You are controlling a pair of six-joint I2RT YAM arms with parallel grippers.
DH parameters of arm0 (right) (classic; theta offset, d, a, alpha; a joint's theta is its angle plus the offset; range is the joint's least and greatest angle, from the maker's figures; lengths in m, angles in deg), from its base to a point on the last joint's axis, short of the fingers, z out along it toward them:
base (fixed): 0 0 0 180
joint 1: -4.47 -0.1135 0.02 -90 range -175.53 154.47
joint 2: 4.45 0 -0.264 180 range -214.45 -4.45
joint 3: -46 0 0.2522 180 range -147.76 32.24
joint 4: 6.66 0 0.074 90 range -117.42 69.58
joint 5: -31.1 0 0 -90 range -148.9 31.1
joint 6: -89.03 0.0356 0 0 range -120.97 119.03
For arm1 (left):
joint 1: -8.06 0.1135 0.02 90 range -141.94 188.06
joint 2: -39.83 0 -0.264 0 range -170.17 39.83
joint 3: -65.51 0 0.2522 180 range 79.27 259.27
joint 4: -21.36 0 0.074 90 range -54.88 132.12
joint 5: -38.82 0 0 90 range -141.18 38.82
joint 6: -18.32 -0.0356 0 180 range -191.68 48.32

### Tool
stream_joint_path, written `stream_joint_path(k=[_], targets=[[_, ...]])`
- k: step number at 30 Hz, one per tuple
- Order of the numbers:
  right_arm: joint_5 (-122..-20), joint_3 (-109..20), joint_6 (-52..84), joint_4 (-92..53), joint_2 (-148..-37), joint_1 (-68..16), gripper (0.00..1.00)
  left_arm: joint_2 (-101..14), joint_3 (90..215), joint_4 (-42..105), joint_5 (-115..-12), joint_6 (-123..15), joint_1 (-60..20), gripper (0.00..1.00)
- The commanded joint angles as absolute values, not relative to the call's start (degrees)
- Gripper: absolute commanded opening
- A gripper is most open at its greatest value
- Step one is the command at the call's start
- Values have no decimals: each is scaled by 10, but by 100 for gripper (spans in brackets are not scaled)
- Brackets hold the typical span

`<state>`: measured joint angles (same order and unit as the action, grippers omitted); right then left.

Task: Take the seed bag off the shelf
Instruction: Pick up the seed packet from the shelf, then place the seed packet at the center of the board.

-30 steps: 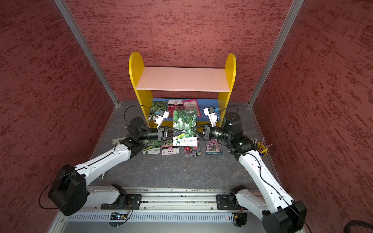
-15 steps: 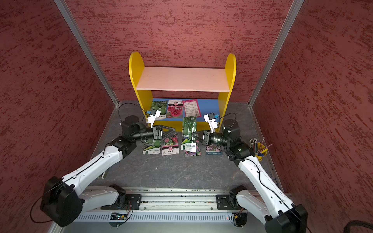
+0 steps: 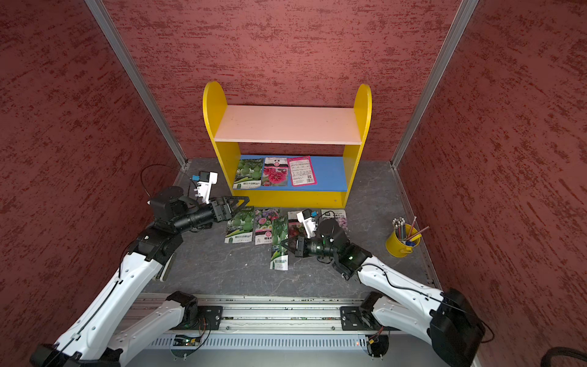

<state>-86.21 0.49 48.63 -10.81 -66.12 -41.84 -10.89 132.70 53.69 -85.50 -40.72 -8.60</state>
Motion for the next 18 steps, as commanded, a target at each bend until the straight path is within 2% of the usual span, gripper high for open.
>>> stream_joint_path(k=[1, 7, 18], targets=[[-788, -1, 529, 3, -713, -462, 0, -84, 1329, 563, -839, -421, -81, 100], [-762, -38, 562, 101, -843, -522, 0, -55, 1340, 597, -822, -429, -79, 100], [-716, -141, 615, 170, -1029, -608, 0, -33, 1334, 604, -820, -428, -79, 100]])
